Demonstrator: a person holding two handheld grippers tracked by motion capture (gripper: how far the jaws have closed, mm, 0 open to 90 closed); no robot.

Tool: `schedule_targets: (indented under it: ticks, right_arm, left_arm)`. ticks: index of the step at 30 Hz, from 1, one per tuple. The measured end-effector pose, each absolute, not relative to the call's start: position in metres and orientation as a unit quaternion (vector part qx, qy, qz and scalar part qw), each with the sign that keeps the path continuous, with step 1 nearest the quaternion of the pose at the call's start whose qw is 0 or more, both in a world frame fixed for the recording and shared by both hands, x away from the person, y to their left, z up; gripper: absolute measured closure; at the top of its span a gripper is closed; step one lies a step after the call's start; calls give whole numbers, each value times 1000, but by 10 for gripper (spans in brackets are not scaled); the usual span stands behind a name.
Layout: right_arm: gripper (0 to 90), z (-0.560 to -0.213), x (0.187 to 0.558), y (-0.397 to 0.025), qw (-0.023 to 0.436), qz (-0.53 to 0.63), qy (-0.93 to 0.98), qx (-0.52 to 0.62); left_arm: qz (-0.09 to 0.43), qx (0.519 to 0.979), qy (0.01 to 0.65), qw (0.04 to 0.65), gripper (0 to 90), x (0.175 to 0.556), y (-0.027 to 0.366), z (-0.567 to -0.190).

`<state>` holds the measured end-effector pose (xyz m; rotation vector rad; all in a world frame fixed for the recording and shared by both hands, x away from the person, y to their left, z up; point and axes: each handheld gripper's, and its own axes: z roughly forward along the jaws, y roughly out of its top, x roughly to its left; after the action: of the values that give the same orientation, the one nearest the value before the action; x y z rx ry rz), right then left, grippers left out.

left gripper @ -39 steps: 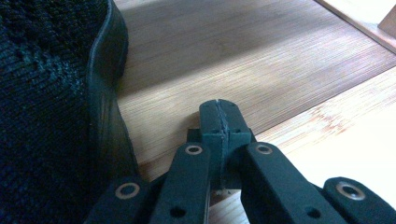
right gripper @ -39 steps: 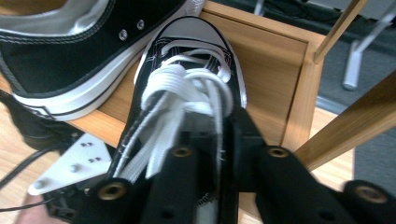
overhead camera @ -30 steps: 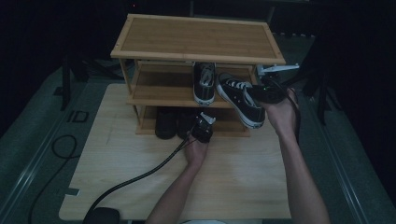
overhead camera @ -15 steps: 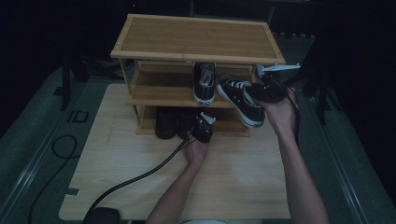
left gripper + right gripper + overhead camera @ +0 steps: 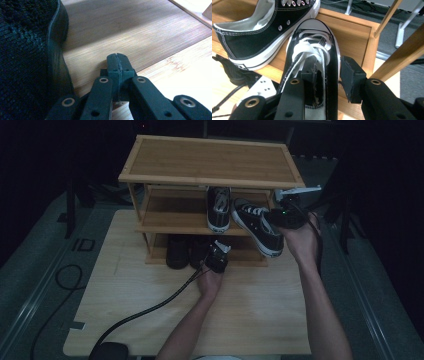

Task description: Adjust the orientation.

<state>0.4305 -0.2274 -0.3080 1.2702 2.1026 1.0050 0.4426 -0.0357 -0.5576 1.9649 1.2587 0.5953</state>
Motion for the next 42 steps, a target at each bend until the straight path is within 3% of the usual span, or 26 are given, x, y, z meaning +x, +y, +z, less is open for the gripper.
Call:
schedule_targets:
  ticks: [10,19,42]
  right_arm:
    - [679,-290,423,-231,236,371,776,452]
    - [898,-287,414,-243,257,366,775,446]
    - [900,-318,402,-265,252,322,791,455]
  left_arm:
    - [230,761,488,359,900,442,-36,-558]
    - [230,761,488,359,900,443,-36,-558]
    - [231,762,488,357,900,443,-36,-558]
